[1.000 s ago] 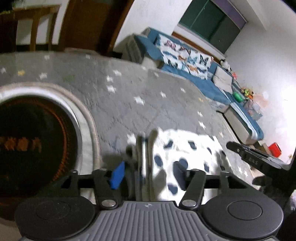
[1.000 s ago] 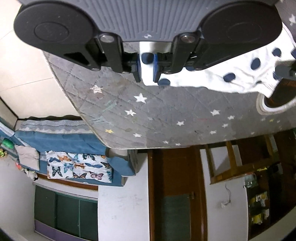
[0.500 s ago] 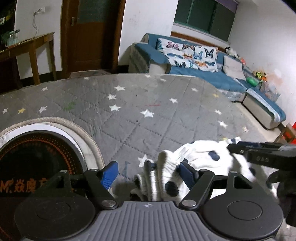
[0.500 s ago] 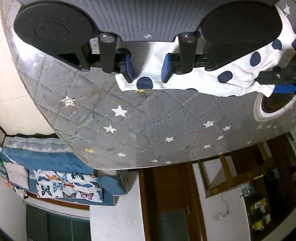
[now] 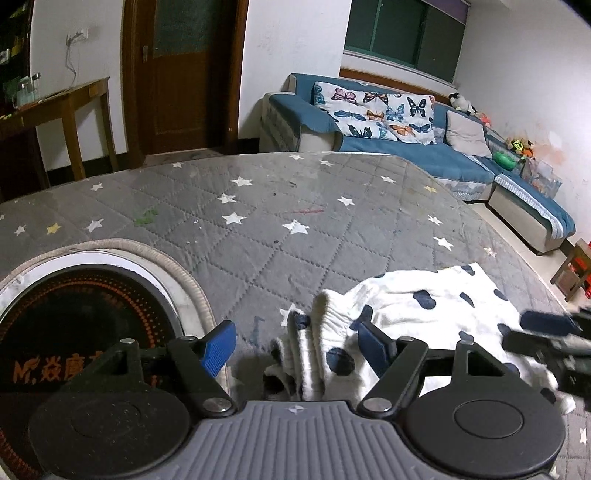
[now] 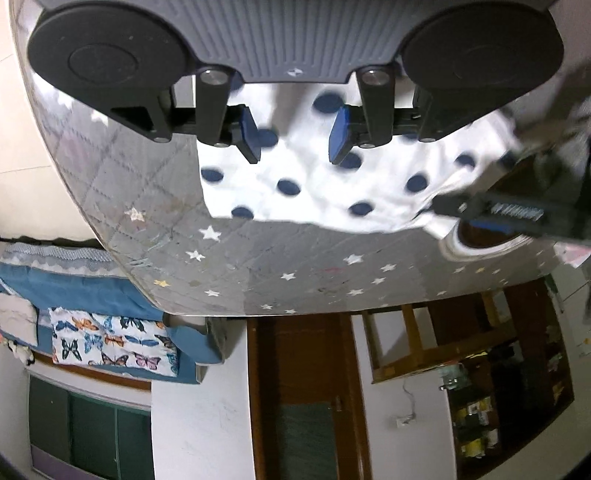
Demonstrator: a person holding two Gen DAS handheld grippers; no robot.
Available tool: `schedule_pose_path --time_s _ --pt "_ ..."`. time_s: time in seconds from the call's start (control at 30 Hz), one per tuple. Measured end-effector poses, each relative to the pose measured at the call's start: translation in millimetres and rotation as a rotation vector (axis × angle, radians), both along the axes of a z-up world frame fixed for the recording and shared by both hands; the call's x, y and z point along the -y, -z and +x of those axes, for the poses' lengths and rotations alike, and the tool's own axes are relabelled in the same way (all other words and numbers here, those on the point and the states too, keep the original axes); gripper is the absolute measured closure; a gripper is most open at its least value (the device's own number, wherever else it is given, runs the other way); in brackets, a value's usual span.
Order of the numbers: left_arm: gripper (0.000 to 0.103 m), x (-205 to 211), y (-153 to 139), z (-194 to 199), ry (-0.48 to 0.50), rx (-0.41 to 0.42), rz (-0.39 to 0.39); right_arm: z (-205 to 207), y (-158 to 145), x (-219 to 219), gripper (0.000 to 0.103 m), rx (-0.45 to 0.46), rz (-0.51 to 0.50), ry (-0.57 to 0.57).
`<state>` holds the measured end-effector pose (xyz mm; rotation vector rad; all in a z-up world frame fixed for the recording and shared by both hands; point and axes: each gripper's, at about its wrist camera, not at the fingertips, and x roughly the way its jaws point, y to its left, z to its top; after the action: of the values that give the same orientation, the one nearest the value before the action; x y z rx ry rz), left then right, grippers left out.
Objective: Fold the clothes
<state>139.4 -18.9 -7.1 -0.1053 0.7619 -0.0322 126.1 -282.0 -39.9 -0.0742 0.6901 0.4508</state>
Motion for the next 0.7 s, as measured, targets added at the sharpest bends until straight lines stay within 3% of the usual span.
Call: schedule_pose_path --time_s 0.33,0.43,0.7 --pt "0.027 -2.2 4.3 -12.8 -0.007 0.013 0.03 -55.9 19.0 13.4 0.061 0.011 -0.05 0.034" --pt "0.025 -3.1 2.3 -21.3 0.0 0.028 0.041 -68.1 15.9 14.7 0.057 0.053 -0.063 0.035" --pt "0.021 -2.6 8.3 -39.1 0.01 0.028 0.061 -71.5 24.8 9.0 0.053 0.062 -0.048 0.044"
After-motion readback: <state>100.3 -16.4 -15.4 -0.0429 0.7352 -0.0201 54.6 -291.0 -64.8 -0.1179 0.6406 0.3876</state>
